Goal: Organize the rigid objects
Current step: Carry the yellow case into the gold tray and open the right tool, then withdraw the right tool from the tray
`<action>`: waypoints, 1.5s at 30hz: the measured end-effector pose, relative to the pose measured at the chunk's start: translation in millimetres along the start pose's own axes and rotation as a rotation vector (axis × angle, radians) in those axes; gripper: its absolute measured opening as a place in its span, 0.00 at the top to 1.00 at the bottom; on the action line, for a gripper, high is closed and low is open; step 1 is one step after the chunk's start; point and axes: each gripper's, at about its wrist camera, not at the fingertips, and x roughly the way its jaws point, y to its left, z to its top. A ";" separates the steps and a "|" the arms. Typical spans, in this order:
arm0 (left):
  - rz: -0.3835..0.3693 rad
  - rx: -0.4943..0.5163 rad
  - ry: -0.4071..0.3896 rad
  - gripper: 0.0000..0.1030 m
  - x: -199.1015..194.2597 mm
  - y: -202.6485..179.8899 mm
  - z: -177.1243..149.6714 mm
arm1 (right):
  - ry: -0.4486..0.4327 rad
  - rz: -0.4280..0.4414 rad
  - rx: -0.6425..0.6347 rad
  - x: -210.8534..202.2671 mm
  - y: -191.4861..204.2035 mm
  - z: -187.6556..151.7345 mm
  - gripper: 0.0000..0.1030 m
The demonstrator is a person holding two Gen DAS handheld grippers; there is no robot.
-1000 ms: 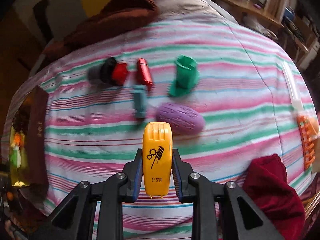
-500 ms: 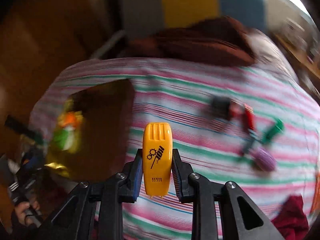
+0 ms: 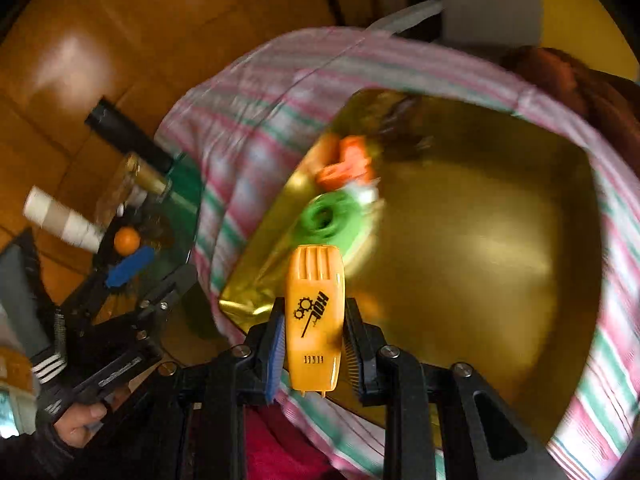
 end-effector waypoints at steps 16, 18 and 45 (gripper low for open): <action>-0.010 -0.006 0.001 0.26 0.3 2.6 -3.4 | 0.062 0.007 -0.031 44.0 15.5 -2.1 0.61; -0.011 -0.002 -0.006 0.26 -1.9 1.2 -3.1 | 0.035 -0.008 -0.027 35.1 13.6 -3.9 0.60; -0.078 0.216 -0.079 0.26 -31.0 -69.3 4.5 | -0.295 -0.391 0.189 -116.8 -126.8 -83.5 0.60</action>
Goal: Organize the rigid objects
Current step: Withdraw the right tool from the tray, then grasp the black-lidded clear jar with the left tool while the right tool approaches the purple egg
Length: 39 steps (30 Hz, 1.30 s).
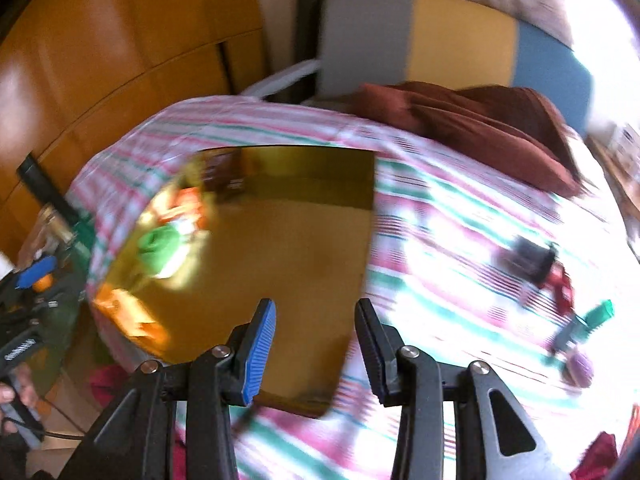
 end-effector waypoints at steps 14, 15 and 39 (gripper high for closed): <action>-0.099 0.147 0.012 0.26 7.5 -73.9 19.9 | -0.082 -0.371 0.404 -41.7 -219.2 -30.1 0.60; -0.110 0.163 0.010 0.26 7.4 -81.1 21.7 | -0.089 -0.397 0.442 -44.1 -234.0 -36.2 0.60; -0.415 0.383 0.188 0.10 65.8 -294.8 56.8 | -0.061 -0.236 0.952 -35.7 -336.9 -108.4 0.60</action>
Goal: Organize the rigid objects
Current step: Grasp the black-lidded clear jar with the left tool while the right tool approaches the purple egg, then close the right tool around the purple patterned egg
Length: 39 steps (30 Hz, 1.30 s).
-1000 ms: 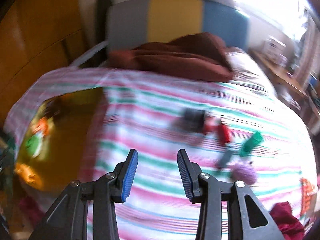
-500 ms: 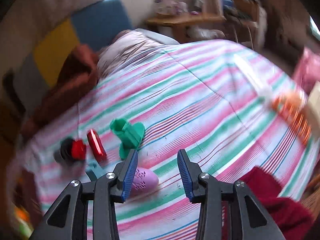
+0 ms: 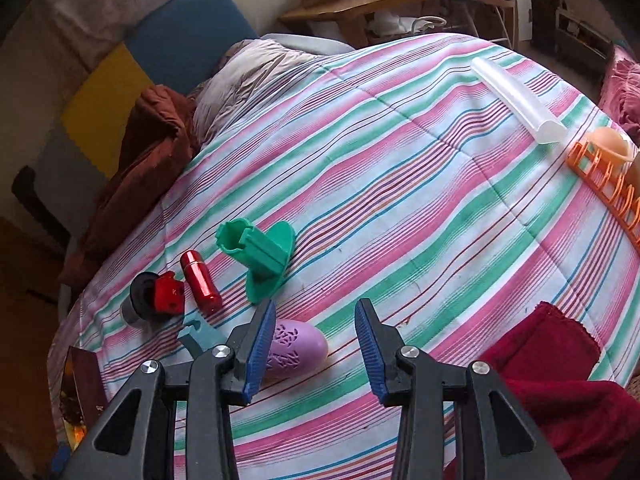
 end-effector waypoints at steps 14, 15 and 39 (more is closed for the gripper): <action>0.122 0.335 -0.024 0.04 86.0 -55.0 73.5 | 0.042 0.077 -0.023 4.6 8.3 -1.2 0.59; 0.131 0.375 -0.027 0.04 90.0 -59.4 76.5 | 0.043 0.085 -0.021 4.3 8.0 -1.2 0.59; -0.051 0.504 0.090 0.51 155.3 -88.9 95.1 | 0.063 0.119 -0.009 5.7 7.9 -2.2 0.58</action>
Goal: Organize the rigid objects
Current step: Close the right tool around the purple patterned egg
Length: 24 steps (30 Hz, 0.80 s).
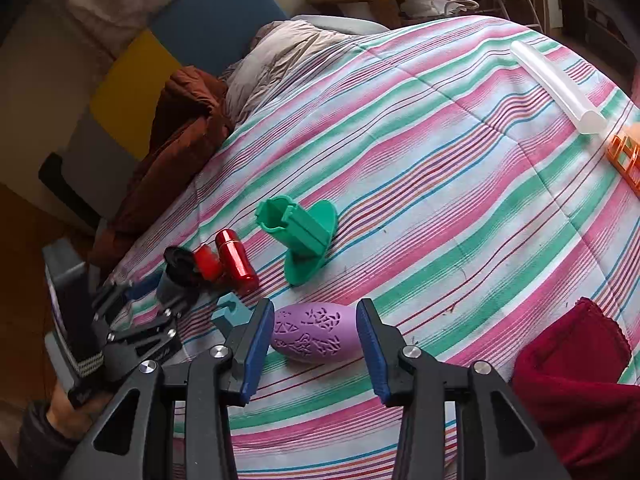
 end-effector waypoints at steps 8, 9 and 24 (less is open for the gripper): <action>-0.033 -0.167 0.013 0.51 -44.9 -27.0 -62.7 | 0.029 -0.005 0.038 5.6 -7.7 -0.1 0.58; -0.036 -0.170 0.016 0.51 -49.0 -30.7 -67.8 | 0.034 -0.005 0.038 6.5 -7.7 -0.5 0.58; -0.067 -0.220 -0.049 0.51 -107.1 -90.1 -152.3 | 0.136 -0.014 -0.019 30.4 4.4 -9.2 0.33</action>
